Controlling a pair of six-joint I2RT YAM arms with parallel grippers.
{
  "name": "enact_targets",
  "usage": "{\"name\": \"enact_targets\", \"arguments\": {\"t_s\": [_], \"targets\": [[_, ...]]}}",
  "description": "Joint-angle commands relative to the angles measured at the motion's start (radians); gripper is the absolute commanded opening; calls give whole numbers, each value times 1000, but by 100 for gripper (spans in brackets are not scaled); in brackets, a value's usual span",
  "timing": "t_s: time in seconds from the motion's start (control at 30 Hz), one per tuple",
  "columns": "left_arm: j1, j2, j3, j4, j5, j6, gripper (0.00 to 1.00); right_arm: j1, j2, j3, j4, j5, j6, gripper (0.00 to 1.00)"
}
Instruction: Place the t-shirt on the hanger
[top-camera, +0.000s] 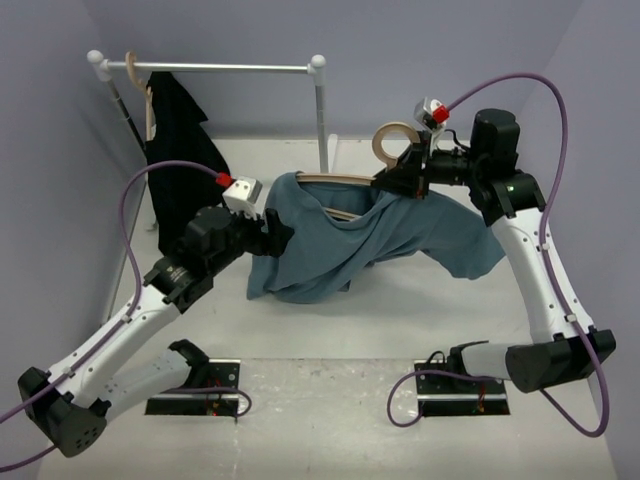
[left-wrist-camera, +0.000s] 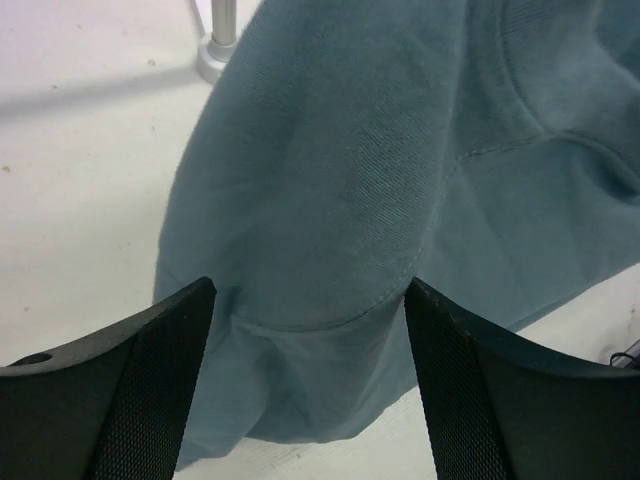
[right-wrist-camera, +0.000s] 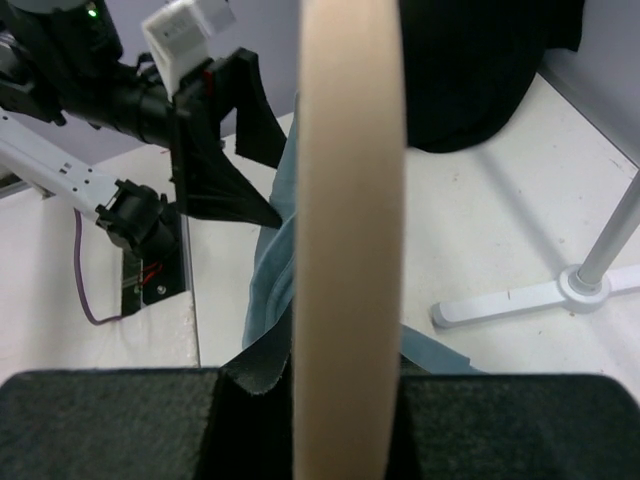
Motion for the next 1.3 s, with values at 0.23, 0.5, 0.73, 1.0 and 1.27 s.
{"name": "enact_targets", "arguments": {"t_s": [0.23, 0.5, 0.73, 1.0, 1.27], "targets": [[1, 81, 93, 57, -52, 0, 0, -5, -2, 54, -27, 3, -30, 0], [2, 85, 425, -288, -161, 82, 0, 3, 114, 157, -369, -50, -339, 0], [2, 224, 617, -452, 122, 178, 0, 52, 96, 130, -152, -27, -132, 0], [2, 350, 843, -577, 79, 225, 0, 160, 116, 78, 58, -107, -37, 0], [-13, 403, 899, -607, 109, 223, 0, 199, 54, -162, 550, 13, 259, 0]]}}
